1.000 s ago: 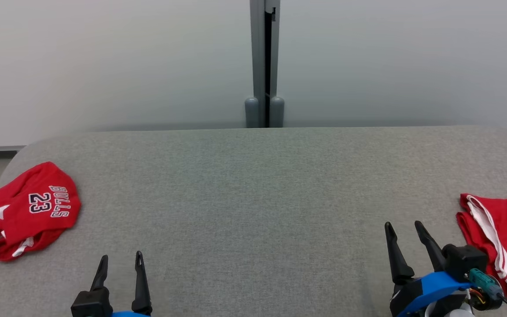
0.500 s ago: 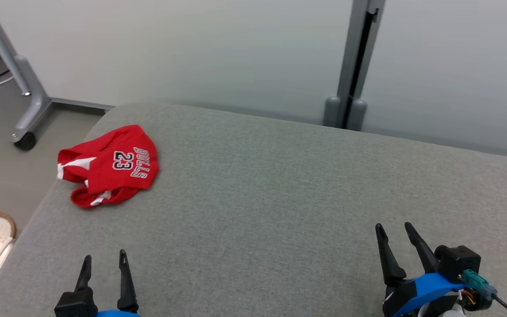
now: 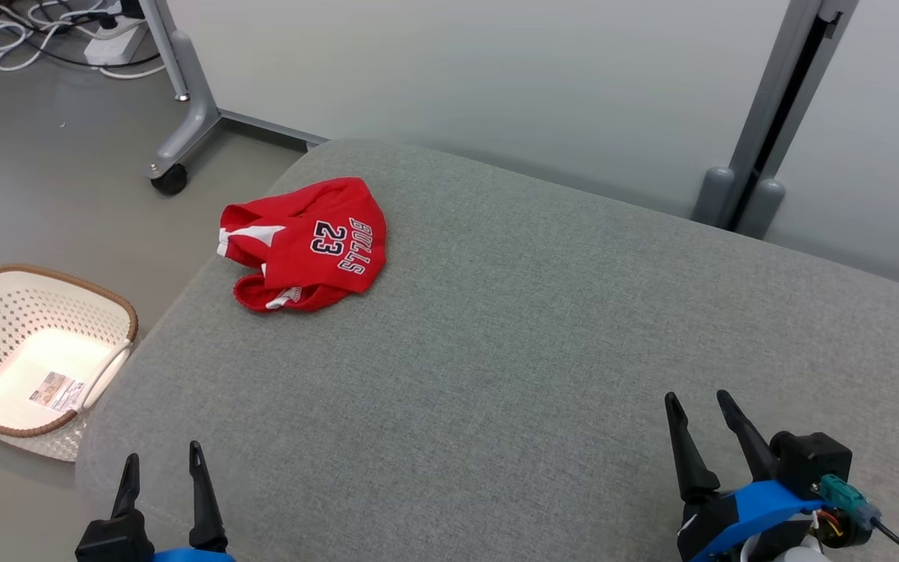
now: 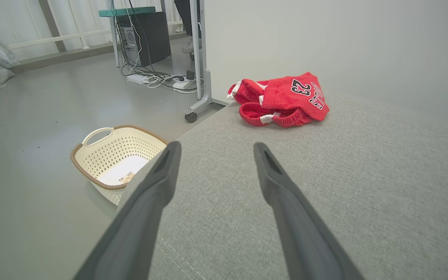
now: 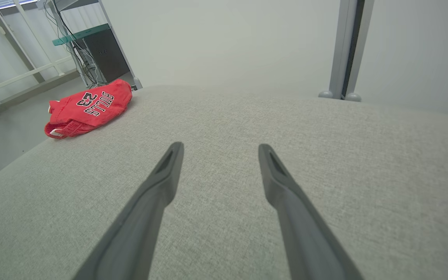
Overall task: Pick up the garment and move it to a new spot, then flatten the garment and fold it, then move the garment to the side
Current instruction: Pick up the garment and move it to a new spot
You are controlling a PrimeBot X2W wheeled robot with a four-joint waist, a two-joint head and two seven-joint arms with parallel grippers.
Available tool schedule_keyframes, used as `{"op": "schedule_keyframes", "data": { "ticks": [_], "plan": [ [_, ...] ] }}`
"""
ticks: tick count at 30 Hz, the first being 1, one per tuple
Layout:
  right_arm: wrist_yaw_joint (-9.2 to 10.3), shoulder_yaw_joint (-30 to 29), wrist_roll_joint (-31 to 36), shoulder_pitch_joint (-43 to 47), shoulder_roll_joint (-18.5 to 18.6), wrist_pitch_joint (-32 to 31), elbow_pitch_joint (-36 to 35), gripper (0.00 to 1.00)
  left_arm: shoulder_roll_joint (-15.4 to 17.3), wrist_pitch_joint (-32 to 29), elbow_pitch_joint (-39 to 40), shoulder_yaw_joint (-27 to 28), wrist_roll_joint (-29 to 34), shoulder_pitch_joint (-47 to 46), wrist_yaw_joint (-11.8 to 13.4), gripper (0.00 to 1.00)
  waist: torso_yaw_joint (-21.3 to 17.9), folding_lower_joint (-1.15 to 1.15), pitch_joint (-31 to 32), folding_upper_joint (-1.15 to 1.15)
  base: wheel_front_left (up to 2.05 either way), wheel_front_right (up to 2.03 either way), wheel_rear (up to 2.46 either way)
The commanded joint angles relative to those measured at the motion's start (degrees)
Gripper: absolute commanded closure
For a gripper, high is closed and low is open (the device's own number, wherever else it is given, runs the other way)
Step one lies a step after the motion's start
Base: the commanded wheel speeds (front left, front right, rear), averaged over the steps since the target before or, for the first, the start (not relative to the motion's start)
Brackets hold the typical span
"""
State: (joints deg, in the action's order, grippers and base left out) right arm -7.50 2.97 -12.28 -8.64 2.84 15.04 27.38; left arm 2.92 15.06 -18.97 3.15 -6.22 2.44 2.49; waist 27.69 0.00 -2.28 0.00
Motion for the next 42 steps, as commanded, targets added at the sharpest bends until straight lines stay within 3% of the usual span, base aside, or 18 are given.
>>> {"op": "schedule_keyframes", "data": {
  "ticks": [1, 12, 23, 31, 42],
  "plan": [
    [0.02, -0.06, -0.28, -0.56, 0.13, 0.19, -0.12, 0.0, -0.02, 0.14, 0.31, 0.23, 0.07, 0.53, 0.01, 0.0, 0.73, 0.0, -0.58, 0.0, 0.0, 0.0, 0.0],
    [0.02, 0.77, 1.16, -1.88, 0.14, 0.19, -0.5, 0.0, 0.0, 0.14, -0.59, 1.03, -2.37, -1.1, -0.15, 0.0, -0.48, 0.0, -2.04, 0.0, 0.0, 0.0, 0.0],
    [0.02, 0.76, 6.07, -5.01, 0.13, 0.19, -3.51, 0.0, 0.14, 0.14, -7.09, 5.47, -4.18, -13.0, -2.69, 0.0, -5.41, 0.0, -10.12, 0.0, 0.0, 0.0, 0.0],
    [0.02, 0.87, 9.45, -7.84, 0.14, 0.19, -6.6, 0.0, 3.35, 0.14, -15.36, 9.2, -3.81, -24.34, -4.6, 0.0, -9.13, 0.0, -16.48, 0.0, 0.0, 0.0, 0.0],
    [0.02, 0.13, 11.78, -9.82, 0.15, 0.18, -9.24, 0.0, 6.88, 0.13, -25.71, 11.34, -3.21, -33.26, -5.77, 0.0, -12.45, 0.0, -21.74, 0.0, 0.0, 0.0, 0.0]
  ]
}}
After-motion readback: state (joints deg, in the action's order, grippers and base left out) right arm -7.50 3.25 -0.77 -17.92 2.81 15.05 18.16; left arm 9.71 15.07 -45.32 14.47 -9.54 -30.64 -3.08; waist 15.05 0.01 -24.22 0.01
